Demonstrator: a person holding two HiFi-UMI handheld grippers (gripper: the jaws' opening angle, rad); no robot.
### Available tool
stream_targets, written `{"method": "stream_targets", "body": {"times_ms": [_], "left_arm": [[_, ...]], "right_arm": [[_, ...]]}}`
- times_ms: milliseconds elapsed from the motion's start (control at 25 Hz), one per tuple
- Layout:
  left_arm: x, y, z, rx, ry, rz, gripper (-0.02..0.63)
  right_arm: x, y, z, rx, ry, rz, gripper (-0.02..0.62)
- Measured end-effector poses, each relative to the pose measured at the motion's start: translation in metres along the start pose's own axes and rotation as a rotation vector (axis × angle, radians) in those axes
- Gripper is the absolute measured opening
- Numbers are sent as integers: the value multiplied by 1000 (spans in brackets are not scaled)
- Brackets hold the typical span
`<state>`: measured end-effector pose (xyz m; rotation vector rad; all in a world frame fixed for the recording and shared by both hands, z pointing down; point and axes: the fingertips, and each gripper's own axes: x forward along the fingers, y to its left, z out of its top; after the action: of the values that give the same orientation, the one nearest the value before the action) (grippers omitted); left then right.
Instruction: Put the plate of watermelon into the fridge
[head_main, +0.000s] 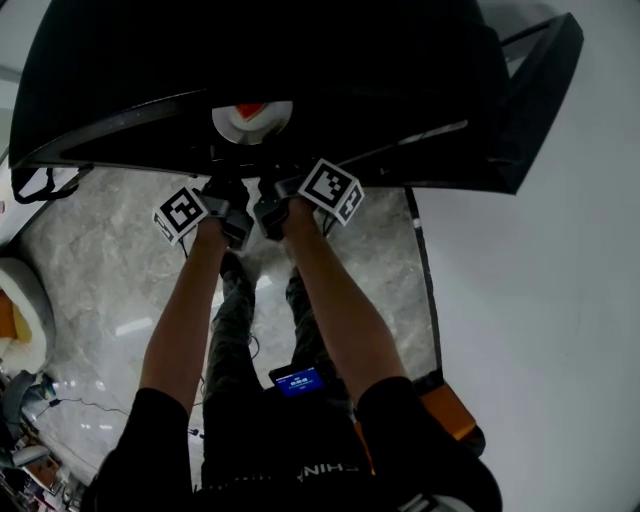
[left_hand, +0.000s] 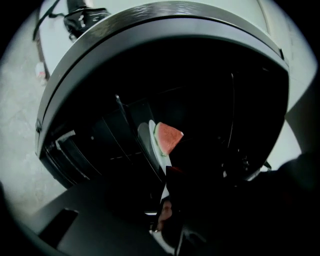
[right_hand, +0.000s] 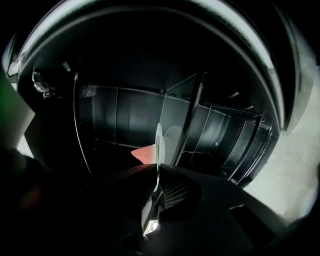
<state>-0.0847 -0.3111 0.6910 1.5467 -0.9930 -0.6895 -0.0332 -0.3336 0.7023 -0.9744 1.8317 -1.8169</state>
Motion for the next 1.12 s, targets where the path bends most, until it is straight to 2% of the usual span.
{"method": "stream_targets", "body": {"times_ms": [80,200,280,360,480,560,680,800,960,1120], "left_arm": [[-6,-1,-2,97,21,42,87],[-11,7,2,386,63,186,83],[-3,6,1,502,103,218,74],[6,6,0,529,133,234,74],[12,10,2,497,133,255,48],[15,11,5,508,126,264,48],[20,11,10,522,109,277,48],[27,9,13,558,120,286,44],[31,8,13,603,137,306,44],[30,12,11,706,173,354,44]], "right_arm": [[4,2,3,-33,2,-15,26],[7,3,7,-95,18,-43,26],[9,3,8,-128,33,-56,26],[10,4,6,-166,58,-70,26],[10,3,6,-229,99,-99,28],[10,2,5,-293,131,-117,34],[8,-1,0,-417,205,-149,42],[6,0,-5,-607,252,-188,41],[2,2,5,-850,226,-281,41],[3,-8,15,-899,226,-336,41]]}}
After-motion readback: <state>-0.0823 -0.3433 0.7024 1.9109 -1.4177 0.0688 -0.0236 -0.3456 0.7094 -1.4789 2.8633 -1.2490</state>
